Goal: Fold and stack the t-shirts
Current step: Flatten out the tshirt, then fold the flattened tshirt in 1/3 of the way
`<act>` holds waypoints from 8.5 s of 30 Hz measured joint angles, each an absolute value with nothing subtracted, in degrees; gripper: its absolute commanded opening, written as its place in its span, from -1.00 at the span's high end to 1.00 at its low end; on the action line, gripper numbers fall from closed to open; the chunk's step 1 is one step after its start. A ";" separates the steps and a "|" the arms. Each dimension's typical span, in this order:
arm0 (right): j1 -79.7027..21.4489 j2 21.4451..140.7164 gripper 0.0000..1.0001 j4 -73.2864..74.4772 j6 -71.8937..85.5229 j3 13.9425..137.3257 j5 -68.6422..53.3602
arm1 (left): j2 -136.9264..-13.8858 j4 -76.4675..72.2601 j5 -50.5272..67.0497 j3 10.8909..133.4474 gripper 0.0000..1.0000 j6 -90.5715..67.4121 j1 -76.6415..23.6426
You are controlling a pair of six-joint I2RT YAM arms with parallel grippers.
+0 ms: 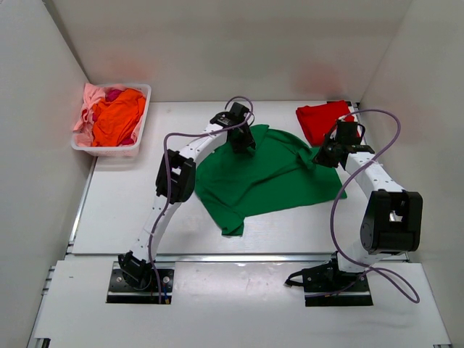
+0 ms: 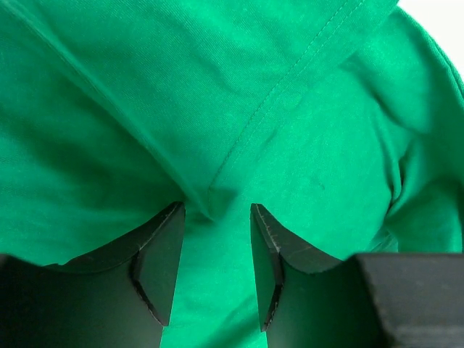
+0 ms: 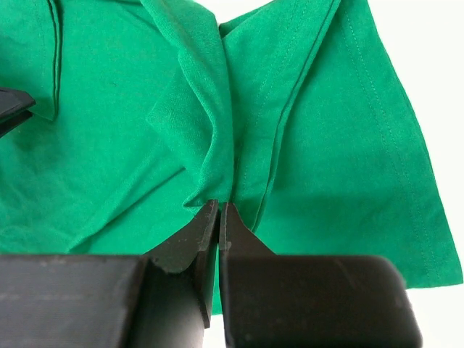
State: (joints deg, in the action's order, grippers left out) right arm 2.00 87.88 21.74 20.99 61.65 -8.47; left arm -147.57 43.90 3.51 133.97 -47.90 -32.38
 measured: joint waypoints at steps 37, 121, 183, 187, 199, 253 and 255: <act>2.76 87.61 1.00 20.95 21.21 60.42 -8.71 | -150.74 44.77 5.78 136.57 0.65 -50.72 -32.73; 5.54 93.12 0.99 15.14 11.51 110.89 -26.30 | -96.38 21.98 28.08 125.99 1.00 -51.05 6.50; 6.90 88.82 1.00 14.74 10.13 103.13 -28.51 | -87.15 22.96 26.59 116.14 1.00 -48.75 4.54; 6.72 81.56 1.00 14.20 9.98 86.96 -28.42 | -70.85 25.08 23.33 96.49 1.00 -43.48 -2.15; -0.54 51.42 1.00 28.80 10.87 41.41 -22.85 | -31.20 36.34 21.65 34.44 1.00 -52.51 -5.30; 11.07 67.13 1.00 45.54 19.09 45.34 -13.52 | -59.07 29.45 19.44 40.07 1.00 -50.83 3.27; 11.07 68.05 1.00 45.19 19.11 45.89 -13.34 | -60.31 28.80 19.44 40.56 1.00 -50.54 3.51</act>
